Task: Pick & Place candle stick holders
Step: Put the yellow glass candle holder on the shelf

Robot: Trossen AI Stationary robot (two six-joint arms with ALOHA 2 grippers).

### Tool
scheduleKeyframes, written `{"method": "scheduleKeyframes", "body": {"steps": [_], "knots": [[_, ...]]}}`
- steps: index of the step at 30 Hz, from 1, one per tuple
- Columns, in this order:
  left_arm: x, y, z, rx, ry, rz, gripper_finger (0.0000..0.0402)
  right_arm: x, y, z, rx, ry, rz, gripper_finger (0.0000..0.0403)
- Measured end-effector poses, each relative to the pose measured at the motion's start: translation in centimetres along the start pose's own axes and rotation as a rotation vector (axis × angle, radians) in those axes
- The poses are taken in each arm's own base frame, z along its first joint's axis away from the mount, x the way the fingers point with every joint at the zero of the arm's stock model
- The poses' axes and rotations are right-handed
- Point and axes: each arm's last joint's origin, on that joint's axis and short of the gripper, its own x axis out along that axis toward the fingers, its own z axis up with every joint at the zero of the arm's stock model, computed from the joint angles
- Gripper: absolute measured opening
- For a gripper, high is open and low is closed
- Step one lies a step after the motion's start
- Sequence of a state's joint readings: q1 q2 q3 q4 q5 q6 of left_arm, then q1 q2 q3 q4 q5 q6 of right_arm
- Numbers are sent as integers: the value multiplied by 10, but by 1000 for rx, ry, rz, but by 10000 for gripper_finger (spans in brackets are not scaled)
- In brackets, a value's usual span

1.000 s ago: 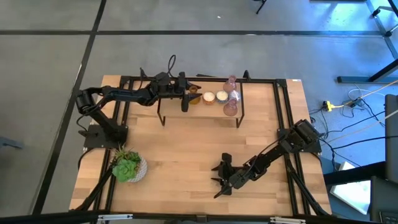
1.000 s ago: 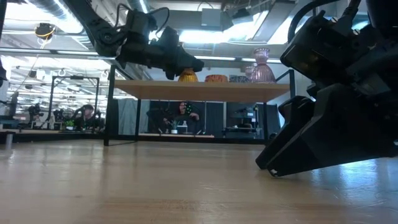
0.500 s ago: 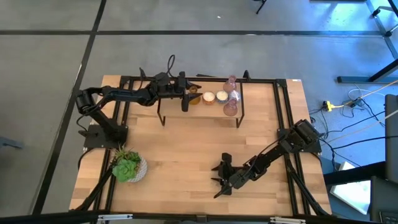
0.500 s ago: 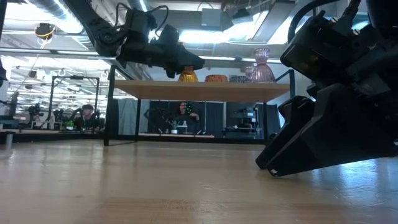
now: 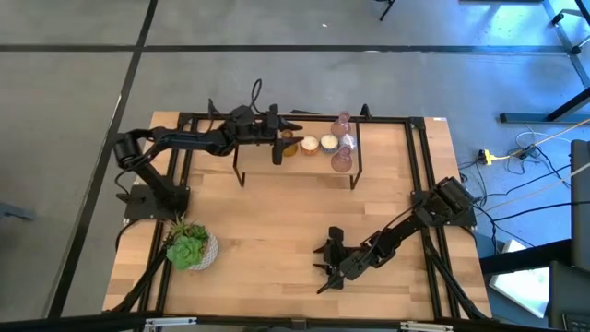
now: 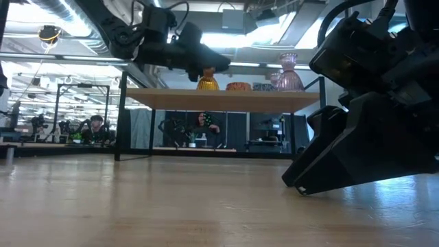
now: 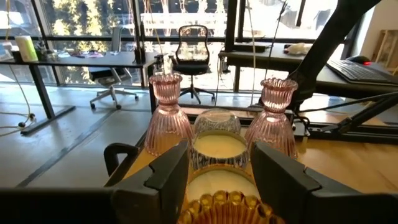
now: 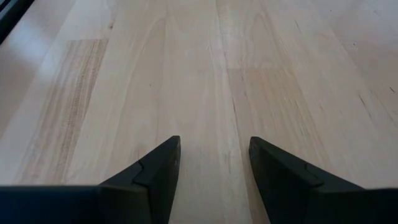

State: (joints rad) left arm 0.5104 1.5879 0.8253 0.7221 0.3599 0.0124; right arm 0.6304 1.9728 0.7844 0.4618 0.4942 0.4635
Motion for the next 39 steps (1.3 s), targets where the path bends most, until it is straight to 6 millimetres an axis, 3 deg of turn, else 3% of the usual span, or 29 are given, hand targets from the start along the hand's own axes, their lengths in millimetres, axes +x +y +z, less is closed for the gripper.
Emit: {"method": "scheduleKeyframes", "body": {"steps": [10,22,33,39], "knots": [[20,7,-15,-16,42,-19,169,0,0,0,-1,1,-1,197],[23,7,-10,-15,31,-42,169,0,0,-1,-5,8,-4,197],[5,1,17,-1,51,-19,171,0,0,-1,-4,8,-3,197],[-13,-3,39,29,60,45,200,0,0,-1,-2,8,-2,197]]}}
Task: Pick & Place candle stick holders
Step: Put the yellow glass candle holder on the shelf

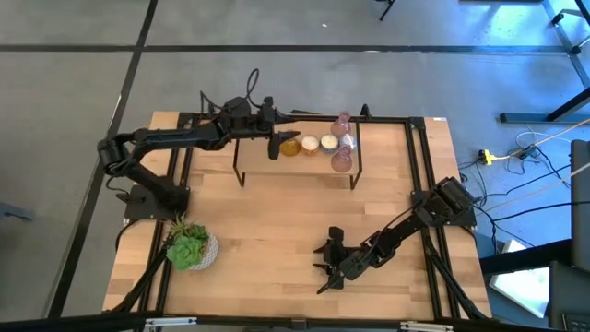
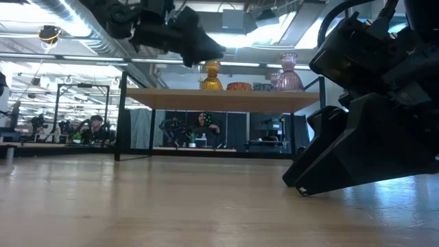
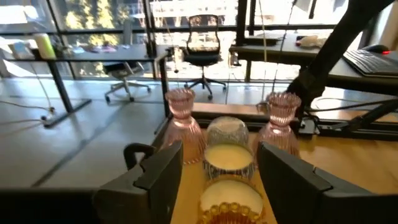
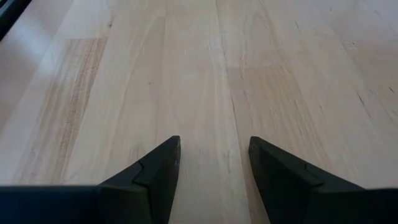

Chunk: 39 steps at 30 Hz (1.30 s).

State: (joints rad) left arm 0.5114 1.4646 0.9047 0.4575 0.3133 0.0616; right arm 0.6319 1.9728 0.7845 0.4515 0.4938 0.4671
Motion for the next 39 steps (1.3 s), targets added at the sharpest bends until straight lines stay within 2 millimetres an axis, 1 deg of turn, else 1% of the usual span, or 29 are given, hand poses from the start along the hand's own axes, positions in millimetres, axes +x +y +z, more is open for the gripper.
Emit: {"method": "scheduleKeyframes", "body": {"steps": [3,6,9,12,15,18,20,22,23,26,29,39], "knots": [[-8,-2,10,19,-19,16,216,0,0,0,1,0,0,197],[-17,-5,20,40,-37,-20,221,0,0,0,1,0,0,197],[-26,-14,29,49,-53,-96,218,0,0,0,1,0,0,197],[-35,-27,33,52,-26,-203,205,0,0,0,0,0,1,197],[-40,-39,25,56,118,-213,173,-1,1,-1,-2,0,3,197],[-41,-44,4,48,259,-147,118,-1,1,-1,-2,0,3,197],[-39,-44,-10,20,295,-138,71,-1,1,-1,-2,0,3,197],[-35,-44,-22,0,294,-133,24,0,1,0,0,-3,4,197],[-34,-43,-26,-9,289,-127,13,0,1,0,2,-5,4,197],[-28,-42,-32,-3,269,-101,4,0,0,2,9,-11,8,197],[-25,-41,-34,1,255,-97,2,0,0,2,8,-13,9,197],[-26,-34,-34,4,250,-69,2,0,0,2,8,-13,8,197]]}}
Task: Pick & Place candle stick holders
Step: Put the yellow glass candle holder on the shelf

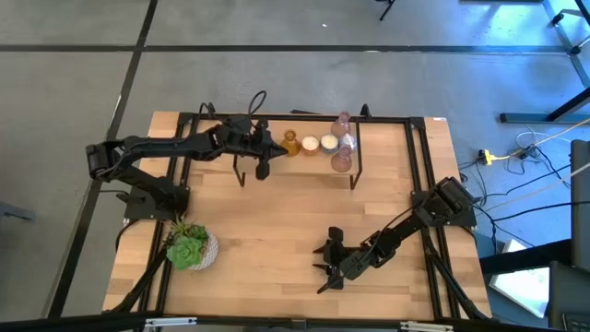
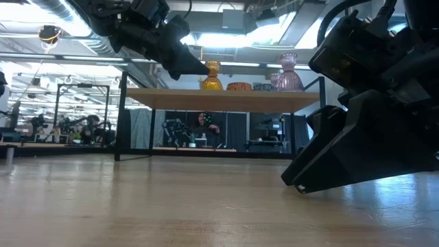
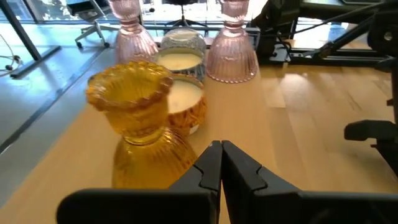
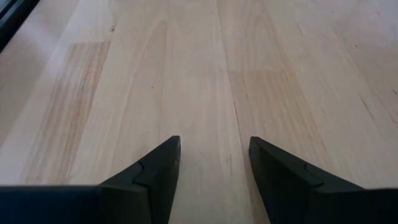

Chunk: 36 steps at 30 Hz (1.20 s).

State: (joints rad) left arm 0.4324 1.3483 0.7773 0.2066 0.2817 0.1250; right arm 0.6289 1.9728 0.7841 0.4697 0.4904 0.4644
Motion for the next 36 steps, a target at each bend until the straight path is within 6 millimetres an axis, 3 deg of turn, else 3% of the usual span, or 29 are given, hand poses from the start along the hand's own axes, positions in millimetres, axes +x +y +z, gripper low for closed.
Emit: {"method": "scheduleKeyframes", "body": {"steps": [14,29,36], "knots": [[-4,13,-1,-22,-7,15,2,0,0,0,0,-2,-4,197],[12,16,-15,-35,40,3,2,0,0,0,-1,-1,-4,197],[6,10,-10,-36,32,-35,2,0,-1,-1,-4,4,-7,197]]}}
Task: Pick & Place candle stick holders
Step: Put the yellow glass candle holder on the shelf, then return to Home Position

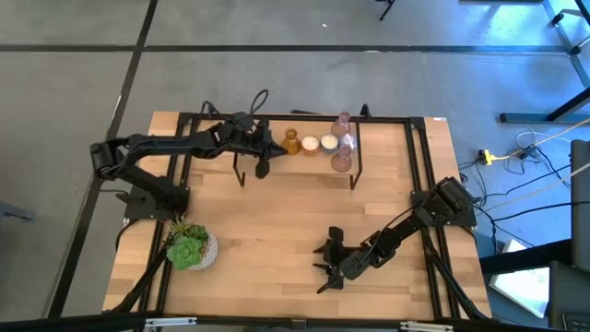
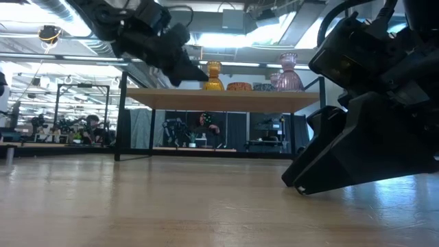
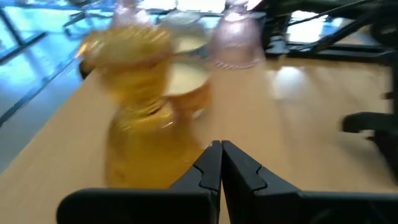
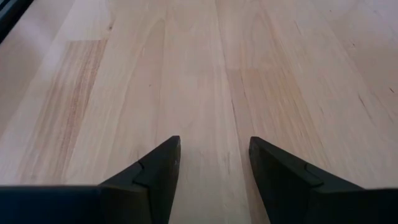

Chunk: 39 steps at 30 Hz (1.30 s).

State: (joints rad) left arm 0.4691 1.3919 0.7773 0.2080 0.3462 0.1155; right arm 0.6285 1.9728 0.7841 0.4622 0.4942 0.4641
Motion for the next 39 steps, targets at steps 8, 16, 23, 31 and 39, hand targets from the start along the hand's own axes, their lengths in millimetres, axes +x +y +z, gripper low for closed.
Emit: {"method": "scheduleKeyframes", "body": {"steps": [8,16,23,31,39], "knots": [[-27,-41,26,74,-90,-135,2,0,0,0,1,2,-1,197],[-56,-64,35,17,-69,-122,2,-1,1,1,4,-3,3,197],[-66,-84,28,-46,-13,-177,2,-34,-1,50,-19,63,-63,197],[-64,-99,31,5,-43,-130,2,-113,-30,113,-62,33,-351,178],[-65,-98,34,14,-83,-117,2,-194,-107,145,86,-76,-587,150]]}}
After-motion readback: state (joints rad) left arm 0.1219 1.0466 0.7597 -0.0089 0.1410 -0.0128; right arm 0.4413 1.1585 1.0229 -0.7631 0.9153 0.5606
